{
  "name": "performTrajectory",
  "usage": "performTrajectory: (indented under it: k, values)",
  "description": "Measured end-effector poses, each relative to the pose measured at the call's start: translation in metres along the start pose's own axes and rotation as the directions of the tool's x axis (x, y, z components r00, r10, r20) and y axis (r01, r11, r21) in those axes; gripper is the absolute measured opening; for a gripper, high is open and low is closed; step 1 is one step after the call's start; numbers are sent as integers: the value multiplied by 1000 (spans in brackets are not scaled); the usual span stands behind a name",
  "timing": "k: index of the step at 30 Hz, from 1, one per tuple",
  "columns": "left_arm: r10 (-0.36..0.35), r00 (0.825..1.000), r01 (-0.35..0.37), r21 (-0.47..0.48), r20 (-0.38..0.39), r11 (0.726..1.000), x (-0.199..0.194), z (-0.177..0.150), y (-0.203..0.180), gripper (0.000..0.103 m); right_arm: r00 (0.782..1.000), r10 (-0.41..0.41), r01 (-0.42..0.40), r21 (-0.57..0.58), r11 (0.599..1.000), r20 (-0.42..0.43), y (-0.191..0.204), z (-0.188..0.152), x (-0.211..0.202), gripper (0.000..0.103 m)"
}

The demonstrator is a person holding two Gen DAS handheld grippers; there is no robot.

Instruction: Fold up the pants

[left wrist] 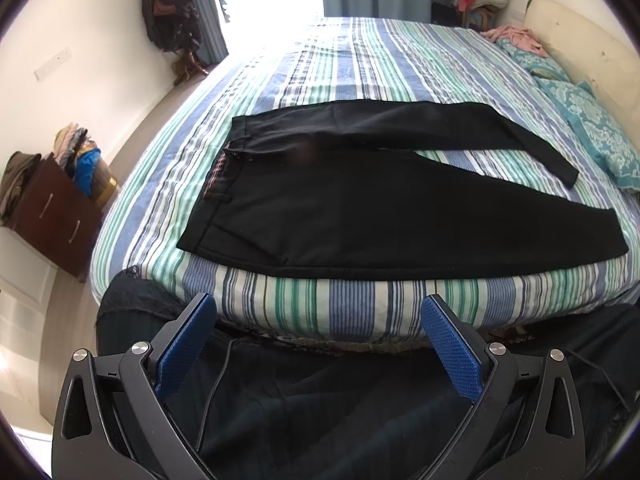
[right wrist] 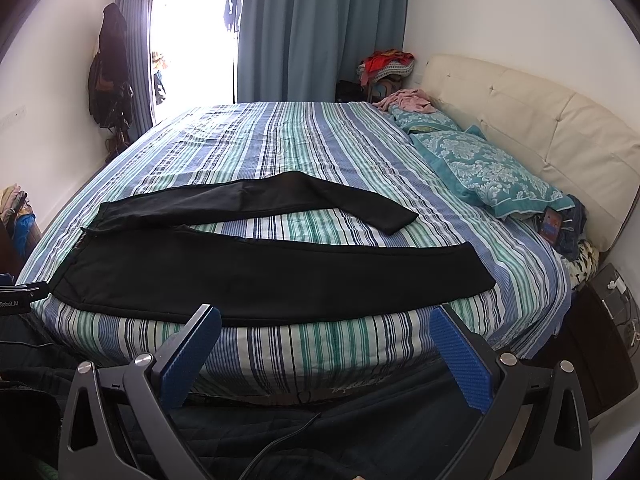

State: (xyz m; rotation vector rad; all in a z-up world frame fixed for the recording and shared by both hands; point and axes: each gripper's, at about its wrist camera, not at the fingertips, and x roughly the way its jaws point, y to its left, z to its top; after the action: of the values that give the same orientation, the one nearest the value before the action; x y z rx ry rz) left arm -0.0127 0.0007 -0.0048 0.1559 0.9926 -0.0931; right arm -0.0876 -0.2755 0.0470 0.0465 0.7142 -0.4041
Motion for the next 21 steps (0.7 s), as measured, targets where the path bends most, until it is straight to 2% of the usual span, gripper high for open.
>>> performTrajectory:
  k: [13, 21]
  values:
    - [-24, 1000, 24, -32, 13, 999, 0, 1, 8, 102, 1000, -1, 1, -4, 1000, -6, 2, -3, -1, 103]
    - [-26, 1000, 26, 1, 14, 1000, 0, 2, -2, 102, 999, -27, 29, 44, 999, -44, -11, -8, 10, 103]
